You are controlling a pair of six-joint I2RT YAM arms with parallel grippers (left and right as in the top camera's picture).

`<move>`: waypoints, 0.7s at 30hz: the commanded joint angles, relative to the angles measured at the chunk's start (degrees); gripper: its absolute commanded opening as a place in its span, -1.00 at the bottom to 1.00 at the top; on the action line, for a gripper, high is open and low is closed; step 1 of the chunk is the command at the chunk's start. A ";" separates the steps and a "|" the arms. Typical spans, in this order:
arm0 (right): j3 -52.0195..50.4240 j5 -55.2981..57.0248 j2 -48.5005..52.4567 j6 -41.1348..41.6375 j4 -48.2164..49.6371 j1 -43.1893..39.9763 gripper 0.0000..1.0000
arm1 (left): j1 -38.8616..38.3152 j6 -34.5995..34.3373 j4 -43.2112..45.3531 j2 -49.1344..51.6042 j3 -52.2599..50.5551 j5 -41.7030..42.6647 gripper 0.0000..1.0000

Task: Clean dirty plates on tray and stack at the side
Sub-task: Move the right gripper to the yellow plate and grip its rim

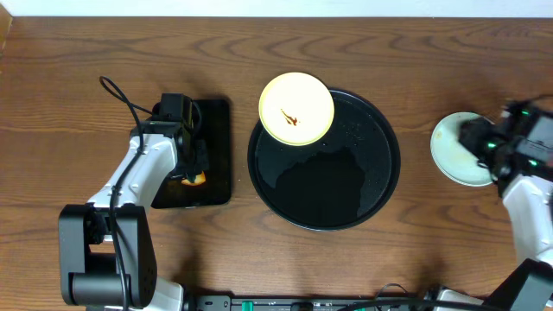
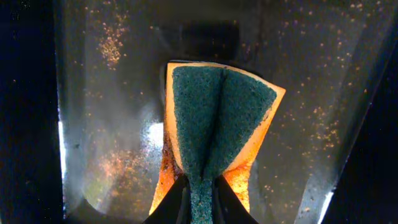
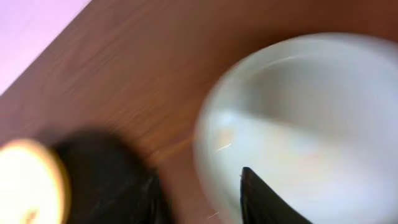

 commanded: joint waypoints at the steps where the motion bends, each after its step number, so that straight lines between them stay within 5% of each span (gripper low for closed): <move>1: 2.36 -9.25 -0.37 -6.73 -3.08 6.21 -0.14 | -0.11 -0.11 -0.37 -0.79 -0.44 -0.90 -0.75; 11: 21.94 7.30 1.51 -16.94 -23.96 26.14 0.03 | -0.11 -0.11 -0.28 -0.79 -0.46 -0.90 -0.75; 21: 25.14 17.07 13.11 -15.32 -12.81 37.73 -0.03 | -0.11 -0.11 -0.33 -0.79 -0.46 -0.90 -0.75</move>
